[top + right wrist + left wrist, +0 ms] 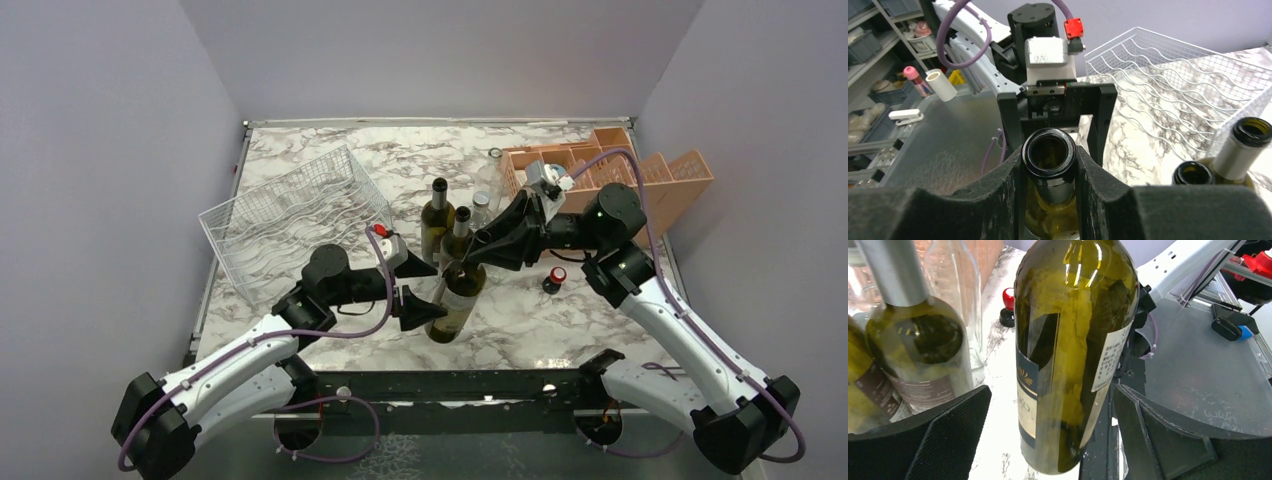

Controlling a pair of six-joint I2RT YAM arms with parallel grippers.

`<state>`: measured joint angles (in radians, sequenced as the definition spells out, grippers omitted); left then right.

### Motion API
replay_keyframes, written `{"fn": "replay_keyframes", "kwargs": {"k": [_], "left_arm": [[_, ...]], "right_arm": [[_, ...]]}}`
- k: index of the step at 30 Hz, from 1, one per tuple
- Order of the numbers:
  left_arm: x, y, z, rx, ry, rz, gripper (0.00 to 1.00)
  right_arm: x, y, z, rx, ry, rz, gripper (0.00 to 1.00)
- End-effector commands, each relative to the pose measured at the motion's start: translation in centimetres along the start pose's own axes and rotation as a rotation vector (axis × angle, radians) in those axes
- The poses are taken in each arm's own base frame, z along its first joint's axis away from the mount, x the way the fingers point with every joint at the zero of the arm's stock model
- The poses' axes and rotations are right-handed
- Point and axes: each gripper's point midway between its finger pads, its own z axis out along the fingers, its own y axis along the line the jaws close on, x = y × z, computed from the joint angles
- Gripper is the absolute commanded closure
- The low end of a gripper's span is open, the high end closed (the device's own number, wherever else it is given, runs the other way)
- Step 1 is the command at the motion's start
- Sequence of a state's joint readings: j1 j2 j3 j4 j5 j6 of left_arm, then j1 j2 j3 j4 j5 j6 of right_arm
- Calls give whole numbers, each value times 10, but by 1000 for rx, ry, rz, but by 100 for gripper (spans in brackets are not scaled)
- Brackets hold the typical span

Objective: Put the wine bottle on the wine rack

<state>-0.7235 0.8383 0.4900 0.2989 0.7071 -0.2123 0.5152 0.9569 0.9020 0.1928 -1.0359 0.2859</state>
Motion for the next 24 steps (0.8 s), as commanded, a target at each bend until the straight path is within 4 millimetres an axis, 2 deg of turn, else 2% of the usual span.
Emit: {"fn": "replay_keyframes", "kwargs": {"k": [1,4,8,11,20,24], "left_arm": [[-10,8,7,-82,-93,41,1],[-14,4,9,-68,-137,35,1],[-6,1,13,-47,-139,5,1],[-14,-8,13,-5,-192,-7,1],[-1,-22,17,98,-141,-9,1],[-5,-26,17,129,-141,51,1]], "right_arm": [[-40,22,8,-79,-82,-97,99],[-39,26,13,-102,-84,-92,99],[-42,34,18,-146,-96,-102,99],[-43,39,20,-169,-107,-115,99],[-50,38,29,-169,-153,-115,99],[-57,31,31,-127,-194,-90,99]]}}
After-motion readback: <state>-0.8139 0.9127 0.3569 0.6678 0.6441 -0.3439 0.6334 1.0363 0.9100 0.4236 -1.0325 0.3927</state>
